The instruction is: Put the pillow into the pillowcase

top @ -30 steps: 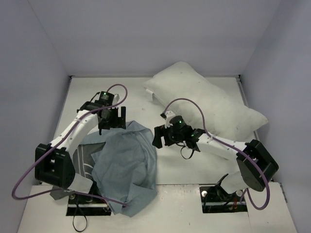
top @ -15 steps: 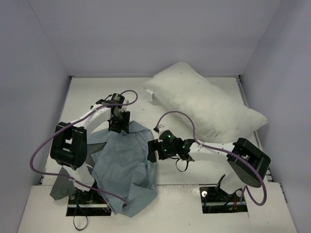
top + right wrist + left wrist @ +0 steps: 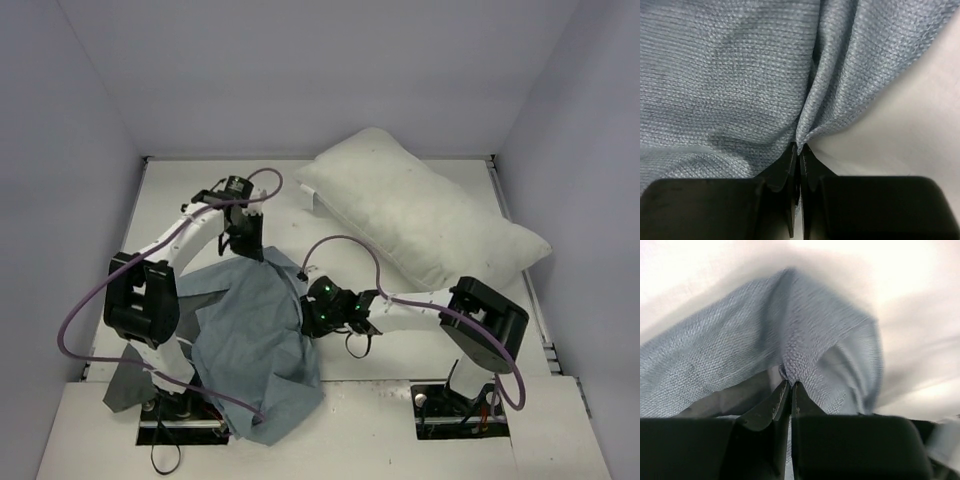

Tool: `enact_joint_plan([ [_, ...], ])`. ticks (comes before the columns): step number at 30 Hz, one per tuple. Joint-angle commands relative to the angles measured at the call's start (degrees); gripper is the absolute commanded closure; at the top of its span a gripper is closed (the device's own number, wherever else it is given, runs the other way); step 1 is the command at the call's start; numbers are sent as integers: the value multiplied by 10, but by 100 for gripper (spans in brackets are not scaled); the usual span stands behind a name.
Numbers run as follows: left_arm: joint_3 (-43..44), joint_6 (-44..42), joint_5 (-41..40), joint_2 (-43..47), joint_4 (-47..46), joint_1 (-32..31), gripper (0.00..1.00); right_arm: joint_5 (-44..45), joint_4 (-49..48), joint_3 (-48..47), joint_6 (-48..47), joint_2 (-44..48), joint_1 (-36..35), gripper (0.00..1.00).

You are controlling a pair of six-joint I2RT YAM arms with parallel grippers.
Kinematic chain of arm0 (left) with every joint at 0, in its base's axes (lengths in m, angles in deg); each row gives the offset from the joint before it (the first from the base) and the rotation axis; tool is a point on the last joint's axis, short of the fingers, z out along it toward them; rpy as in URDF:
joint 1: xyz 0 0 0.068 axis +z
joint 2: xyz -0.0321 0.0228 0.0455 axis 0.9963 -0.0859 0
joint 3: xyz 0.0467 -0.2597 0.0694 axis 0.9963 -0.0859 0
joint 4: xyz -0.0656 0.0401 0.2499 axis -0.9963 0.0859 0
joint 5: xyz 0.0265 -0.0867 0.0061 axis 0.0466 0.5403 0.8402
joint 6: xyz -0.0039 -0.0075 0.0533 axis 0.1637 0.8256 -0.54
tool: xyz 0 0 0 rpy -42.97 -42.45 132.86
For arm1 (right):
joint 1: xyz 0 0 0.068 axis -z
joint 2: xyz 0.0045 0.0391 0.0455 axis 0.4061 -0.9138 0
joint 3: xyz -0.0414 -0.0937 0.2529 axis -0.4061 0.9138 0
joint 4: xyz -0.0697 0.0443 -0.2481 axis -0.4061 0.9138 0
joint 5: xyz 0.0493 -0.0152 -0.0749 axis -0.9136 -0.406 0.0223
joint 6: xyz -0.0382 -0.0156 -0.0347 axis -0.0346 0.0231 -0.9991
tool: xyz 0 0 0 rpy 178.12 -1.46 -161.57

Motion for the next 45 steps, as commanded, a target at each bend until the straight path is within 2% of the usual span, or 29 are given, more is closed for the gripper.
enact_joint_plan([
  [1,136,-23,44,43,23,33,100,46,68,-87,-84,-14,14,100],
  [2,176,-27,50,39,36,58,100,69,91,-125,-118,-14,18,100],
  [3,219,-28,53,36,65,73,100,91,111,-208,-195,-11,22,100],
  [4,264,-27,58,32,79,89,100,161,135,-252,-235,-10,34,100],
  [5,350,-13,64,31,88,125,100,185,139,-294,-276,-9,41,100],
  [6,391,-1,78,32,87,145,100,200,139,-382,-358,-6,50,100],
  [8,483,35,125,29,86,184,100,223,138,-480,-428,-9,86,100],
  [9,572,46,138,29,82,228,100,219,138,-581,-480,-16,97,100],
  [11,579,52,114,84,32,250,100,188,135,-670,-519,-23,112,100],
  [13,602,30,110,125,24,270,100,132,126,-753,-562,-27,116,100],
  [15,597,14,96,157,24,272,100,85,123,-767,-578,-18,116,100],
  [18,532,-1,42,222,21,271,100,61,122,-705,-590,-1,116,99],
  [21,397,2,-26,284,23,271,100,52,122,-597,-575,14,117,100],
  [22,316,9,-35,302,22,271,100,45,122,-569,-569,16,117,100],
  [25,192,38,-62,367,13,270,100,24,122,-459,-524,21,121,100],
  [26,117,44,-62,391,11,270,100,18,121,-403,-508,22,121,100],
  [28,42,58,-64,433,10,268,100,5,115,-349,-458,25,118,100],
  [29,-39,62,-66,448,8,266,100,4,112,-322,-442,27,118,100],
  [31,-115,67,-78,476,10,267,100,6,93,-246,-396,41,117,100],
  [32,-183,73,-95,504,12,266,100,13,88,-222,-385,47,117,100],
  [34,-237,116,-121,535,11,263,100,20,86,-172,-368,68,117,100],
  [35,-265,123,-100,554,3,263,100,28,86,-160,-364,85,118,100],
  [38,-273,137,-71,542,5,262,100,33,99,-129,-355,129,117,100],
  [41,-252,142,-47,544,10,261,100,39,131,-136,-350,157,120,70],
  [42,-245,146,-41,546,12,262,95,35,148,-143,-351,162,121,50],
  [43,-231,148,-38,545,16,262,76,34,155,-165,-352,165,121,42],
  [45,-215,144,-24,539,15,261,53,23,165,-190,-359,168,125,27],
])
